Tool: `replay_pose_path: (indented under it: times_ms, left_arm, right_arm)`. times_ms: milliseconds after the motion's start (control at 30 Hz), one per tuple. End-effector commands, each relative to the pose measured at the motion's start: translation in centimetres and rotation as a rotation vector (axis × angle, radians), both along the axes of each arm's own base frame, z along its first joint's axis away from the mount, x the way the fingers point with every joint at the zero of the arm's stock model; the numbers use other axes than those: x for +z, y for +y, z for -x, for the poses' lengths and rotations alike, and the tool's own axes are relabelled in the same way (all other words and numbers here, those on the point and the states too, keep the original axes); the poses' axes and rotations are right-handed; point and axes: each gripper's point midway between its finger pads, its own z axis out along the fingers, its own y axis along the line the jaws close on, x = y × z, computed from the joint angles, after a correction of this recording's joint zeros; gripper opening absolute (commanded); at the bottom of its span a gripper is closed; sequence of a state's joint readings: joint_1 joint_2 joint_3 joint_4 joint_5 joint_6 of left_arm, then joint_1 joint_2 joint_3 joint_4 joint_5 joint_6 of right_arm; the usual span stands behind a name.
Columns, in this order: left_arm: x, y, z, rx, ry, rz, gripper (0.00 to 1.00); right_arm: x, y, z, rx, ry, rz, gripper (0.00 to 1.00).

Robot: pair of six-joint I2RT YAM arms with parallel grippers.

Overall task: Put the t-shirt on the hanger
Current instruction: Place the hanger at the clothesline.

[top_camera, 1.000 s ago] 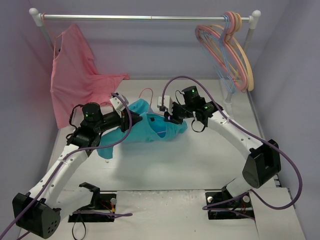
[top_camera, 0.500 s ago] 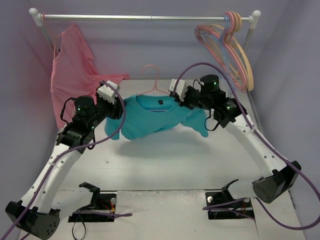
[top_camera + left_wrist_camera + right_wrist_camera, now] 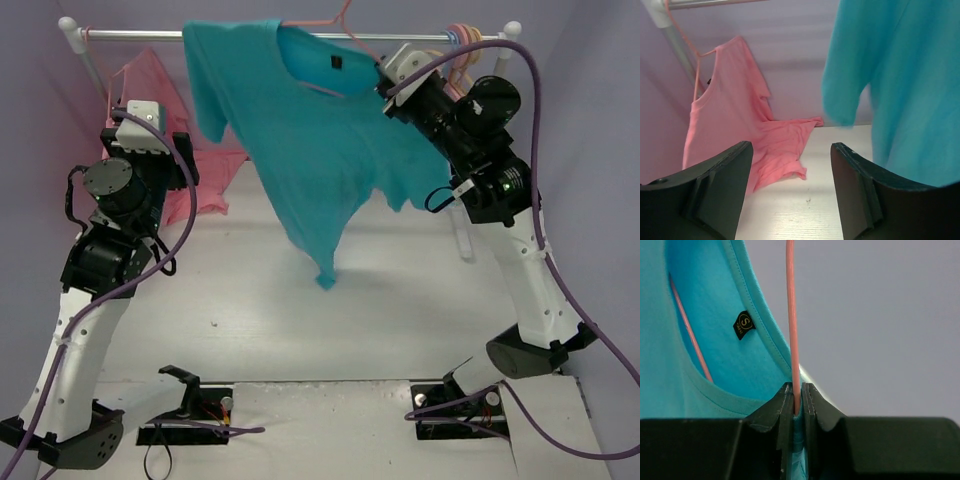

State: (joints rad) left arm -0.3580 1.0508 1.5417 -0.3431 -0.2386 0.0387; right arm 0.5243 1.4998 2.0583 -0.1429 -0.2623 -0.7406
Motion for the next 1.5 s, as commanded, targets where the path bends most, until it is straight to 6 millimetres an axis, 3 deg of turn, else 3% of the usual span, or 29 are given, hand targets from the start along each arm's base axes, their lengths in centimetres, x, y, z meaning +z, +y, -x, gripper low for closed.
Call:
replay_pose_path:
  times_ms: [0,33,100,200,233,367,467,767,967,1233,1467]
  left_arm:
    - [0.4,1.5,0.1,0.094,0.022,0.057,0.63]
    - [0.0,1.6,0.0,0.100,0.035,0.060,0.64]
    - [-1.3,1.7,0.1,0.111,0.087,0.072,0.67]
    - [-2.8,1.7,0.3,0.126,0.145,0.089,0.67]
    - [-3.6,1.8,0.3,0.137,0.166,0.092,0.68]
    - [-6.0,1.9,0.8,0.147,0.224,0.098,0.69]
    - [-7.4,2.0,1.1,0.153,0.258,0.105,0.69]
    - [-10.1,1.5,1.8,0.146,0.356,0.143,0.69]
    - [-11.0,1.6,2.4,0.158,0.401,0.144,0.69]
    - [-11.6,1.2,2.6,0.147,0.448,0.154,0.69]
    - [-12.3,0.6,2.4,0.127,0.477,0.164,0.69]
  right_arm:
    - [10.7,-2.1,2.6,-0.009,-0.264,-0.260,0.00]
    - [11.4,-1.8,2.8,0.014,-0.279,-0.280,0.00]
    - [10.6,-0.3,2.8,0.087,-0.251,-0.259,0.00]
    - [7.0,1.4,1.3,0.122,-0.140,-0.204,0.00]
    - [5.0,1.8,0.3,0.115,-0.090,-0.192,0.00]
    - [-0.2,2.6,-1.6,0.099,0.025,-0.145,0.00]
    - [-2.7,2.1,-3.2,0.030,0.082,-0.136,0.00]
    - [-3.7,0.4,-7.3,-0.185,0.127,-0.200,0.00]
    - [-6.9,0.3,-10.4,-0.368,0.185,-0.198,0.00]
    - [-9.0,0.1,-11.9,-0.516,0.224,-0.238,0.00]
    - [-12.3,0.8,-13.0,-0.554,0.312,-0.213,0.00]
